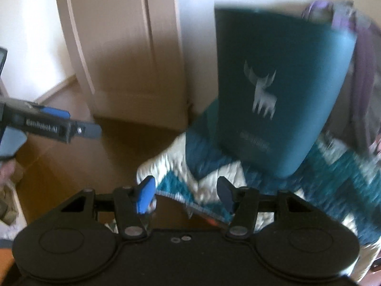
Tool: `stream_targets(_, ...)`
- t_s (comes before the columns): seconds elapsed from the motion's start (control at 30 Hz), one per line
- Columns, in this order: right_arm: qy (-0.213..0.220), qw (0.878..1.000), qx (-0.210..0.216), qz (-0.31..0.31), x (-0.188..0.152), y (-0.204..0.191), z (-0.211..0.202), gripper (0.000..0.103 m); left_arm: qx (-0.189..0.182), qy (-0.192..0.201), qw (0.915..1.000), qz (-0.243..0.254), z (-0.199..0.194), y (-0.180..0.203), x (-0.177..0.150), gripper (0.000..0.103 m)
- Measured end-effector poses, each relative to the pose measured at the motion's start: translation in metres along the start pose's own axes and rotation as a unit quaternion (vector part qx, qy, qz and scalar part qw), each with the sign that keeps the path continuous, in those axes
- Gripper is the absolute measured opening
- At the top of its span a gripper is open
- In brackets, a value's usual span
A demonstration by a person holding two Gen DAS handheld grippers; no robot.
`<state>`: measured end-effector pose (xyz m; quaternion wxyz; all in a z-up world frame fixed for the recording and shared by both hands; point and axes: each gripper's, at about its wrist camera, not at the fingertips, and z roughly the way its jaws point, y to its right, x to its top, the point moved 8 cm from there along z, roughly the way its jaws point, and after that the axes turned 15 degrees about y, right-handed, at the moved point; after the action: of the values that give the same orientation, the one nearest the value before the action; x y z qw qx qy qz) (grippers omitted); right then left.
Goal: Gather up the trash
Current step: 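Move both tools back down toward the remaining trash on the floor, then grasp the milk bottle with the left tool while the right tool grasps the clear plastic tray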
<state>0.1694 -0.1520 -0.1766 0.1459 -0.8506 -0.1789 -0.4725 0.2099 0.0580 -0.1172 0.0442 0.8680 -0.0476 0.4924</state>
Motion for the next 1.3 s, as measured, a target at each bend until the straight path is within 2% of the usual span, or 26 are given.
stream_targets(0.17,-0.049,0.999,0.012,-0.007,-0.059,0.004,0.04,0.057,0.02,-0.048,0.9985,-0.021,0.036,-0.029,-0.057,0.101)
stream_targets(0.4,-0.119,0.991,0.058,-0.012,-0.145,-0.004,0.092,0.057,0.048,-0.102,0.9923,-0.051,0.082,-0.06,-0.144,0.101)
stream_targets(0.53,-0.168,0.983,0.072,-0.013,-0.193,-0.008,0.121,0.057,0.076,-0.139,0.9858,-0.055,0.111,-0.073,-0.193,0.101)
stream_targets(0.7,-0.234,0.969,0.078,0.01,-0.247,-0.008,0.155,0.057,0.103,-0.188,0.9731,-0.086,0.14,-0.088,-0.251,0.101)
stream_targets(0.8,-0.268,0.96,0.078,0.012,-0.274,-0.008,0.175,0.057,0.114,-0.233,0.9594,-0.111,0.157,-0.097,-0.294,0.101)
stream_targets(0.93,-0.315,0.946,0.075,0.007,-0.304,-0.011,0.196,0.056,0.136,-0.295,0.9316,-0.164,0.178,-0.111,-0.354,0.101)
stream_targets(1.0,-0.337,0.938,0.079,0.015,-0.317,-0.014,0.205,0.056,0.144,-0.311,0.9218,-0.182,0.184,-0.115,-0.375,0.101)
stream_targets(1.17,-0.361,0.929,0.072,0.03,-0.339,-0.022,0.23,0.056,0.169,-0.348,0.8926,-0.232,0.2,-0.126,-0.427,0.101)
stream_targets(1.3,-0.386,0.919,0.05,0.062,-0.356,-0.022,0.253,0.056,0.176,-0.36,0.8783,-0.261,0.208,-0.129,-0.454,0.101)
